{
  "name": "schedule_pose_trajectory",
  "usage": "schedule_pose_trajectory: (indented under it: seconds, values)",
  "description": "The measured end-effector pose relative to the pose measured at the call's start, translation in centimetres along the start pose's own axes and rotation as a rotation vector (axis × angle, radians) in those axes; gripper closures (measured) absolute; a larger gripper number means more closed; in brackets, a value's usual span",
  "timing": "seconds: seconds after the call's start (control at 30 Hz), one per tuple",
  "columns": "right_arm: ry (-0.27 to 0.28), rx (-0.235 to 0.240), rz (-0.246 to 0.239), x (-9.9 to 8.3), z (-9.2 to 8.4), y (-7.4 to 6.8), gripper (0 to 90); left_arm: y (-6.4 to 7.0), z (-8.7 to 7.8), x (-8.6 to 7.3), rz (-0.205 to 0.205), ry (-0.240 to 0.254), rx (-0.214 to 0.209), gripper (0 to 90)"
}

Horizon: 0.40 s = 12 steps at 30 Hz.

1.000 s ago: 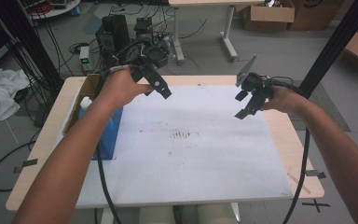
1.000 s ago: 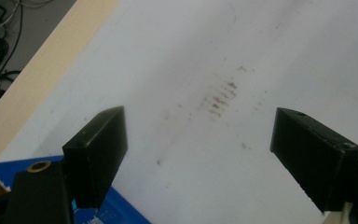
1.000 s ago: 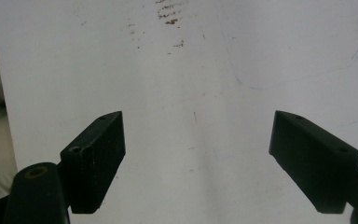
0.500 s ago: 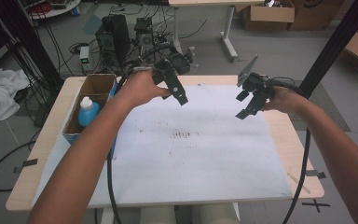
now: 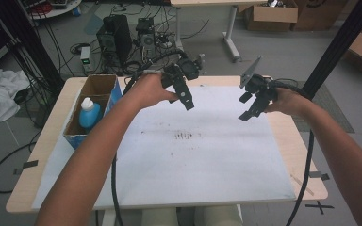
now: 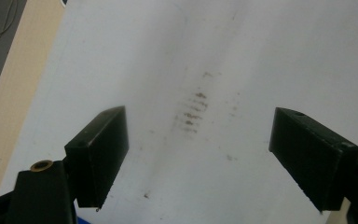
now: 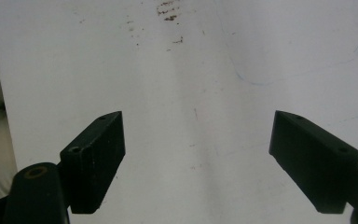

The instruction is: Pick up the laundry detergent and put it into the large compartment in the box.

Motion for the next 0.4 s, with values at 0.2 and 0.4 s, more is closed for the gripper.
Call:
schedule_pose_trajectory:
  seconds: [0.2,0.4]
  values:
    - [0.0,0.001,-0.003,0.16,0.09,-0.06,18.1,0.01,0.05,-0.07,-0.001,0.004,-0.005,20.7]
    - [0.002,0.0,-0.006,0.18,0.07,-0.08,18.2,-0.08,0.08,-0.21,-0.007,0.006,-0.008,20.7]
Point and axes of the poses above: each handheld gripper's, and its own axes: z roughly forward along the jaws, x roughly out of its top, y roughly to its right, the point moved 8 cm from there along z, roughly forward along the jaws, and after that the axes turned 7 degrees about -y, right-handed, at the moved point
